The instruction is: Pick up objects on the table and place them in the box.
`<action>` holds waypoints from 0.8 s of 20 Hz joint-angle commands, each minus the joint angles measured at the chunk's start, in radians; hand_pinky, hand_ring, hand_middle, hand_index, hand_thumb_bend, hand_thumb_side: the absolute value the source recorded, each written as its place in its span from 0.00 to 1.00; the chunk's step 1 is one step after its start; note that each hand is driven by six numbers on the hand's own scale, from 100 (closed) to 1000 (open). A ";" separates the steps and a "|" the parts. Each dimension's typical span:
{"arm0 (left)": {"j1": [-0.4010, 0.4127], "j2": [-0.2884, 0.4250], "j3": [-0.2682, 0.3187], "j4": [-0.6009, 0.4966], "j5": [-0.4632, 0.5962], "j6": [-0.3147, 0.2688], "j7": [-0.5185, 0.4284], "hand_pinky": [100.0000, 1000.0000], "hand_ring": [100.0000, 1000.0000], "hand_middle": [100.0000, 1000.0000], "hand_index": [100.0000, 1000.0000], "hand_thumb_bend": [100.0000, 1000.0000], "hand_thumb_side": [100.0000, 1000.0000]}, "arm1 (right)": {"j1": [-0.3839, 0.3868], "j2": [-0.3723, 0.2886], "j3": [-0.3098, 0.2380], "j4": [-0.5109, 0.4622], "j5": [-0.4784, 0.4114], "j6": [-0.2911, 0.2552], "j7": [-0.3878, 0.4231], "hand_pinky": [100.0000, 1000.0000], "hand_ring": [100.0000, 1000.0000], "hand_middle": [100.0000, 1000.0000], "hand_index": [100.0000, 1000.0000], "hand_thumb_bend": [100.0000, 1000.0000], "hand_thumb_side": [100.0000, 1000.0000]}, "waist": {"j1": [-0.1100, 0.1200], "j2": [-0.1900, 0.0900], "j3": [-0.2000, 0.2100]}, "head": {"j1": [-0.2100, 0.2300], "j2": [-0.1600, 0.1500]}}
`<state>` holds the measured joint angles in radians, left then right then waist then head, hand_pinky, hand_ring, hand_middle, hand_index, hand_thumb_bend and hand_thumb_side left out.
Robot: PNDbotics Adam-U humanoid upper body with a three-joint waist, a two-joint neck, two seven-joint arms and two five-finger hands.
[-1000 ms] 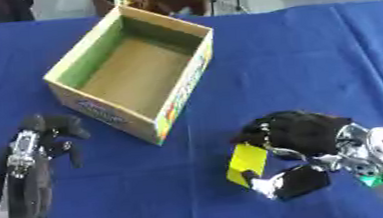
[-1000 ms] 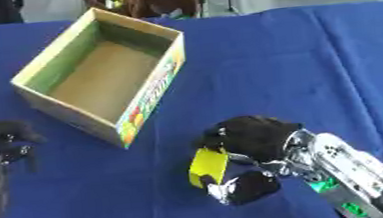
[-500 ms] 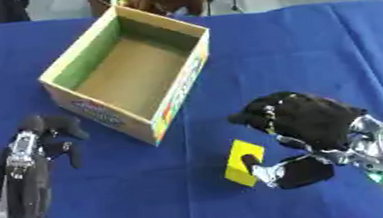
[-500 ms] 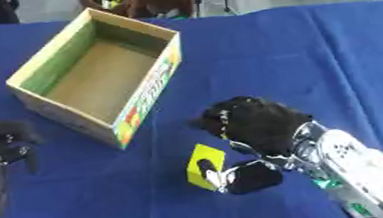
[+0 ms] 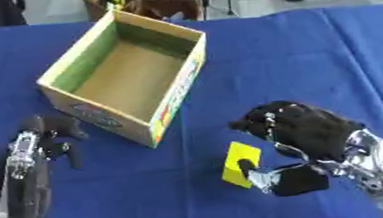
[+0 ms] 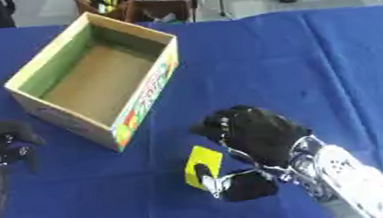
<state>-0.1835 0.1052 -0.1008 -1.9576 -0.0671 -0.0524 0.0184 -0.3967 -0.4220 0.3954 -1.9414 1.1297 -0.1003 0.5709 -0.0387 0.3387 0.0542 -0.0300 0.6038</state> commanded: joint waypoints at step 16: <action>0.001 0.027 0.007 -0.001 -0.011 0.003 0.000 0.16 0.48 0.41 0.56 0.00 0.97 | 0.080 0.125 -0.048 0.065 0.012 0.045 0.024 0.82 0.86 0.78 1.00 0.00 1.00 | -0.023 -0.037 -0.020 | 0.001 0.006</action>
<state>-0.1767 0.1154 -0.1002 -1.9466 -0.0761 -0.0514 0.0192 -0.3152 -0.2960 0.3568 -1.8747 1.1415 -0.0617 0.5942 -0.0655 0.3201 0.0339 -0.0297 0.6065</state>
